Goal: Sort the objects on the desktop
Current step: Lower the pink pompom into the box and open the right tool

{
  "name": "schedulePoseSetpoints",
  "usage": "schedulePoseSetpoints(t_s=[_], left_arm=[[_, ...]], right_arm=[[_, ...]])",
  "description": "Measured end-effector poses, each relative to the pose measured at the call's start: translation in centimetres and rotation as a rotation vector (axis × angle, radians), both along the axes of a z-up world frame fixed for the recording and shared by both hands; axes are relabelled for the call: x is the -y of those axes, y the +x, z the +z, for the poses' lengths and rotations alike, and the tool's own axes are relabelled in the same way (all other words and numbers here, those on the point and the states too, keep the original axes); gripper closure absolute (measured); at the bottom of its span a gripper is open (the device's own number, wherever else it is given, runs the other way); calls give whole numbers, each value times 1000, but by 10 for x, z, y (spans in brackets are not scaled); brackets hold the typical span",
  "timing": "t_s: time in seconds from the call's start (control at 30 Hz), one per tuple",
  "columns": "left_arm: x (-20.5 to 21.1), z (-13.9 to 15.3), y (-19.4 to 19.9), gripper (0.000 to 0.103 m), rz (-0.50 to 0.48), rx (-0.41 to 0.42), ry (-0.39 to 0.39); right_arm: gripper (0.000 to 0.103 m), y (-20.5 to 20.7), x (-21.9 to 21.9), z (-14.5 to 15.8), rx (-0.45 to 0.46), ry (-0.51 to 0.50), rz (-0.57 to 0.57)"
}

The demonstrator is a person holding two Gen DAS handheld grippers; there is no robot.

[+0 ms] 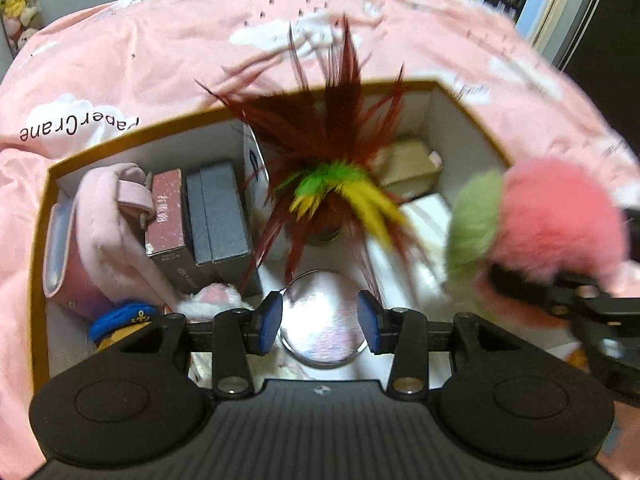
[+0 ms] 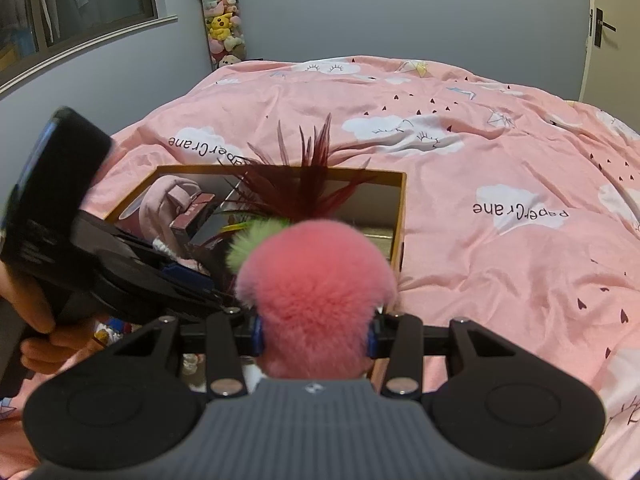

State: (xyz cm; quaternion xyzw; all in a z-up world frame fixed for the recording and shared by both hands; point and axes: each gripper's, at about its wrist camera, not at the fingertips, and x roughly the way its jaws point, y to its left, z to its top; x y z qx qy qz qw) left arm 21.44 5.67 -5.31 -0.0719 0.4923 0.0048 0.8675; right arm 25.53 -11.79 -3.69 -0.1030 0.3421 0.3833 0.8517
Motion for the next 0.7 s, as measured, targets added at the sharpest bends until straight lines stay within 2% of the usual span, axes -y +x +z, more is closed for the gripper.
schedulePoseSetpoints(t_s=[0.17, 0.33, 0.53, 0.7], left_arm=[[-13, 29, -35, 55, 32, 115, -32], [-33, 37, -47, 55, 146, 145, -52], [-46, 27, -61, 55, 211, 130, -72], [-50, 21, -70, 55, 226, 118, -104]], right_arm=[[57, -2, 6, 9, -53, 73, 22], [57, -4, -1, 14, -137, 131, 80], [57, -3, -26, -4, -211, 43, 104], [56, 0, -36, -18, -270, -11, 102]])
